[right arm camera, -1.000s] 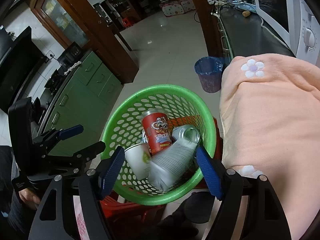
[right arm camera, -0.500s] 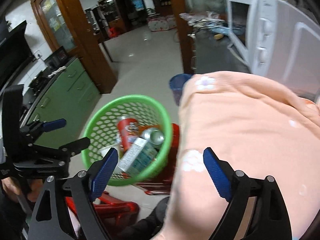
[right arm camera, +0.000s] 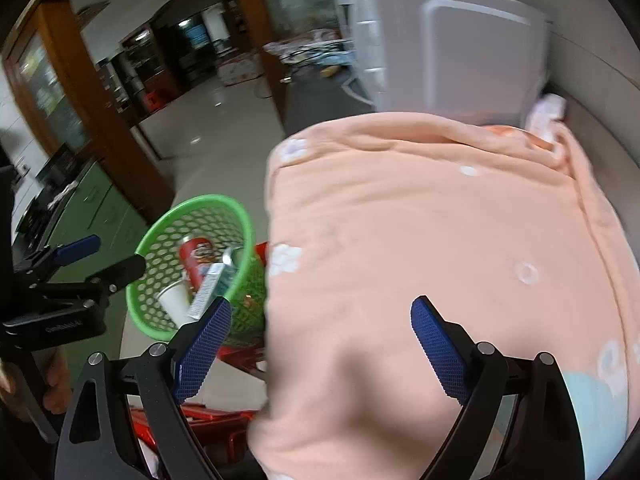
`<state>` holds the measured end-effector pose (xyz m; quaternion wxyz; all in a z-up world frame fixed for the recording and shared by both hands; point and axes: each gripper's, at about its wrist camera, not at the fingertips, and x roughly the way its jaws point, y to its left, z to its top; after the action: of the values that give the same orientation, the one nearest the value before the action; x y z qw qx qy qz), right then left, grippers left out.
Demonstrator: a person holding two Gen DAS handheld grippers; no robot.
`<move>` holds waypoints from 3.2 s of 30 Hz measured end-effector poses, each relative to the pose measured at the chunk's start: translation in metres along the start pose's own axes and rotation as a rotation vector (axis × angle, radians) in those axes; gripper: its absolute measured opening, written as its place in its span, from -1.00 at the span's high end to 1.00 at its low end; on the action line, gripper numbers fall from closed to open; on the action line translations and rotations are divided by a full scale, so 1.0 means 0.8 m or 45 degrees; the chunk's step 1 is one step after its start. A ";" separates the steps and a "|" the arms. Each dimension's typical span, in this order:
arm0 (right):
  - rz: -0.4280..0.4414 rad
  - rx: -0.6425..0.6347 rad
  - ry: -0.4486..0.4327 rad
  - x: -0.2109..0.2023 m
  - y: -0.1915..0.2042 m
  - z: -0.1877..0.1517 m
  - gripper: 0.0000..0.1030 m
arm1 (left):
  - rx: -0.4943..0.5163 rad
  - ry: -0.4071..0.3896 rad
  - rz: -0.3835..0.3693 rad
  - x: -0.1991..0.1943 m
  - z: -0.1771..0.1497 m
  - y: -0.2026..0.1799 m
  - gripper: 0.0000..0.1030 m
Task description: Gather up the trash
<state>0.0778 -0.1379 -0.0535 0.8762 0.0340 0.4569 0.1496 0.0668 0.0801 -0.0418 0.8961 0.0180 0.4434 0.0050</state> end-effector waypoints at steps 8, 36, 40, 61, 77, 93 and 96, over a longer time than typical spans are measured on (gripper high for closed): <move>-0.103 0.064 -0.066 -0.043 -0.028 -0.022 -0.76 | 0.088 -0.064 -0.040 -0.027 0.001 -0.047 -0.90; -0.159 0.150 -0.165 -0.091 -0.054 -0.043 -0.79 | 0.118 -0.151 -0.001 -0.066 0.002 -0.087 -0.90; -0.158 0.153 -0.176 -0.094 -0.056 -0.043 -0.79 | 0.110 -0.161 0.022 -0.071 0.000 -0.087 -0.90; -0.139 0.134 -0.186 -0.095 -0.049 -0.041 -0.80 | 0.008 -0.123 0.091 -0.071 -0.007 -0.076 -0.90; -0.124 0.114 -0.175 -0.093 -0.043 -0.038 -0.81 | -0.030 -0.121 0.121 -0.070 -0.008 -0.066 -0.90; -0.108 0.091 -0.182 -0.091 -0.034 -0.036 -0.81 | -0.062 -0.123 0.157 -0.071 -0.008 -0.055 -0.90; -0.105 0.088 -0.182 -0.091 -0.033 -0.036 -0.81 | -0.064 -0.122 0.159 -0.072 -0.009 -0.055 -0.90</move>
<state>0.0213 -0.1867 -0.0176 0.9103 0.0560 0.3990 0.0948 0.0262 0.0351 -0.0019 0.9145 0.0231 0.3976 0.0712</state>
